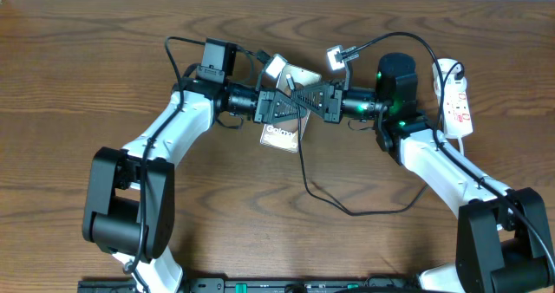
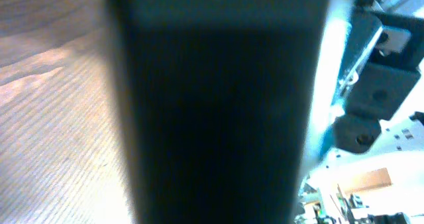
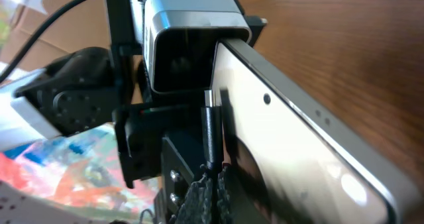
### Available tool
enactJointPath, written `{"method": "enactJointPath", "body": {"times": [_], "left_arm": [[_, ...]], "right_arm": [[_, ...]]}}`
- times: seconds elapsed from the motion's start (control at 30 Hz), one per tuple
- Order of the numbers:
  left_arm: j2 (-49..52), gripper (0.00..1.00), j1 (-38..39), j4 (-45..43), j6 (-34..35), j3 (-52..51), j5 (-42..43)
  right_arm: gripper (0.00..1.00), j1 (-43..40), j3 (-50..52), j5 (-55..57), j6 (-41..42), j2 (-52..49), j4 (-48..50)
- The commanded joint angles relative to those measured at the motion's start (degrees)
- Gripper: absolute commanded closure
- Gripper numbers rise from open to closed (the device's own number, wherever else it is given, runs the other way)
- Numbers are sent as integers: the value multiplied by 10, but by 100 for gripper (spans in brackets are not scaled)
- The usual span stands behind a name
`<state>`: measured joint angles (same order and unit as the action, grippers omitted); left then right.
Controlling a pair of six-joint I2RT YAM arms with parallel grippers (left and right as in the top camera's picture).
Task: Plug charger to phone and switch on socket
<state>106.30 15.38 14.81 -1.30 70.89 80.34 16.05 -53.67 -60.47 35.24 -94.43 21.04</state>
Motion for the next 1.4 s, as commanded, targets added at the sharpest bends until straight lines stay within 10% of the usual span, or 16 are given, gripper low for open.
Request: {"method": "enactJointPath", "body": {"times": [0.0,1.1,1.37], "left_arm": [[-14,92,30,-26,-15,12,90],[-14,93,45,-36,-2,12,30],[-14,93,-1,-122,206,12,-82]], "right_arm": [[99,5,1,-47,12,-4,-9],[99,17,1,-65,9,-3,6],[99,-15,1,-215,-74,10,28]]}}
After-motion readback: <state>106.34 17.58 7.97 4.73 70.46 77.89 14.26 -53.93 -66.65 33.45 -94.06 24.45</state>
